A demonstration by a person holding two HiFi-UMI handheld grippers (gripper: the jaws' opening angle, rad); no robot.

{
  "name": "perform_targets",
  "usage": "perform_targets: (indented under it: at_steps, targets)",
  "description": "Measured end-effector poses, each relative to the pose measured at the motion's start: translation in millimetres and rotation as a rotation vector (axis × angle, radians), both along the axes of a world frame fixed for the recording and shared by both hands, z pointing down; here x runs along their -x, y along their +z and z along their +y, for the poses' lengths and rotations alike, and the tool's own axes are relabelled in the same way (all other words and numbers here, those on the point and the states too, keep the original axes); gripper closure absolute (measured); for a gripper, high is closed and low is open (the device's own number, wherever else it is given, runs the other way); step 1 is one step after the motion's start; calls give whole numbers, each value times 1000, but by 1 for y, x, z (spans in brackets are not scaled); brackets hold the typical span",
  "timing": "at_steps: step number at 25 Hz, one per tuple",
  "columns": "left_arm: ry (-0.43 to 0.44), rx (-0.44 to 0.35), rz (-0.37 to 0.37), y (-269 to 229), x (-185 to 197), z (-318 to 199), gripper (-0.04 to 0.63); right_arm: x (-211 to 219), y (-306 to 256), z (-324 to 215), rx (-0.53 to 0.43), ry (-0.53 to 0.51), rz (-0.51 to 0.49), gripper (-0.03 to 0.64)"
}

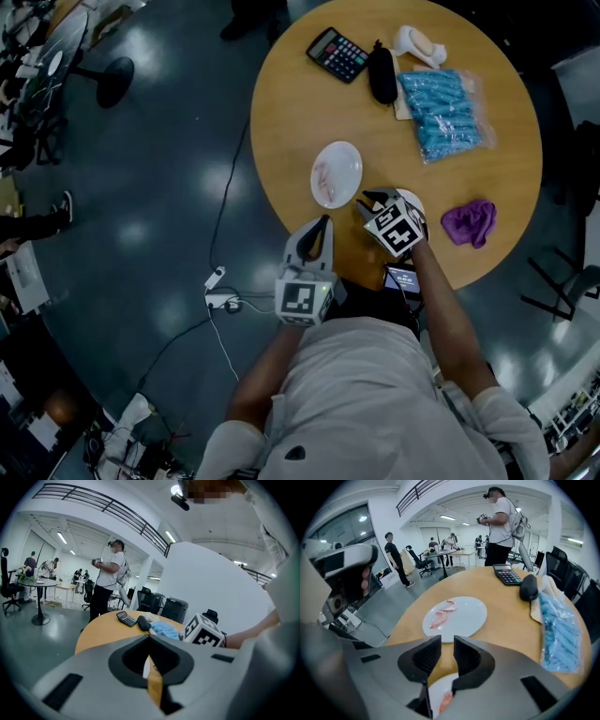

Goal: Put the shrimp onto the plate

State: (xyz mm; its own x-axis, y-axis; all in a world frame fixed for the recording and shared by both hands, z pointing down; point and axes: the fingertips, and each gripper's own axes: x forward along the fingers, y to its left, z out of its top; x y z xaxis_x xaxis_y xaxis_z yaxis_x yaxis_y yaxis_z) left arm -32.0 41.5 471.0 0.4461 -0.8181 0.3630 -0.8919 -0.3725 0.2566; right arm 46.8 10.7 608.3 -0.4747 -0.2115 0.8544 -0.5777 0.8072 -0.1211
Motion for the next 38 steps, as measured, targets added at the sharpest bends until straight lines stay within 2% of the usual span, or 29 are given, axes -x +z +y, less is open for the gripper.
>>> perform_targets:
  at_steps: [4,7,11,14,16,18,22,26,29,32,38]
  targets:
    - [2,-5,-3,4,11,0,588,47,11,-5,61,25,-21,528]
    - [-10,-5,2,4,20,-2,588,62,19,-2,111,80,2,526]
    - [-14,-10,0,2,29,-3,588,65,33,-1,113,104,91,521]
    - [-15,-1,10,4,33,-3,588,68,42,1,138,107,122,522]
    - [-20,-1,17,4,34,-5,588,69,43,1,151,120,128,536]
    - [-27,2,27,0,35,-7,588,66,42,-3,148,156,129,592]
    - [-40,11,40,-4,37,-10,588,57,42,-5,158,210,103,600]
    - [-12,1,17,1,36,-7,588,58,32,-3,114,119,87,594]
    - [-9,3,12,3,36,-4,588,57,31,-2,98,27,118,578]
    - [-8,4,10,5,35,-2,588,56,36,-1,139,-20,135,509]
    - [-7,1,7,4,35,-1,588,58,50,-1,174,-54,194,510]
